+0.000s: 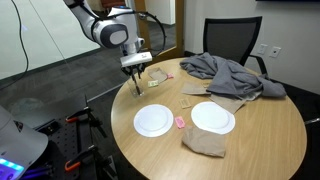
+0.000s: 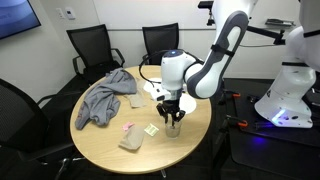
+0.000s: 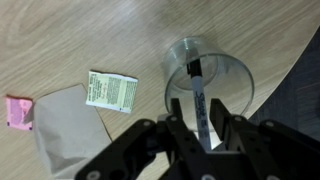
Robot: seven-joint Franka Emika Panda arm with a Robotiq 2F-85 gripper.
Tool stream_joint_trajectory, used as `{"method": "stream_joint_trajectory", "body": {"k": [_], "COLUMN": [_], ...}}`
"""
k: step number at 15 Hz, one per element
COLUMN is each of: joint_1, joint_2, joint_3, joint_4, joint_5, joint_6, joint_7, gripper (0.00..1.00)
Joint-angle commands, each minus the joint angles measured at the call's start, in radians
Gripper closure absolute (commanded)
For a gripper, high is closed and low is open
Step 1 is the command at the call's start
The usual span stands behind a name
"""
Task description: Take the pen out of the glass and put it on the table
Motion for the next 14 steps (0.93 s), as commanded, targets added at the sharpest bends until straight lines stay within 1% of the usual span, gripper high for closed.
{"method": "stream_joint_trajectory", "body": {"k": [1,5,9,10,11,12,13,14], "joint_1": [-0.028,-0.042,-0.06,-0.062,-0.067,-0.07,-0.073,-0.075], "joint_2": [0.029,0.04,0.041,0.042,0.044,0.046,0.047,0.048], "joint_3": [0.025,0.044,0.07,0.073,0.079,0.081,0.084,0.085], "joint_4": [0.041,0.053,0.044,0.043,0.043,0.044,0.044,0.044], "joint_5": [-0.029,-0.022,-0.014,-0.015,-0.012,-0.012,-0.012,-0.012], "joint_6": [-0.019,-0.036,-0.045,-0.044,-0.046,-0.044,-0.045,-0.045], "joint_7": [0.022,0.015,0.003,0.003,0.0,0.001,0.0,0.002], "gripper": [0.6,0.6,0.63,0.61,0.63,0.82,0.88,0.9]}}
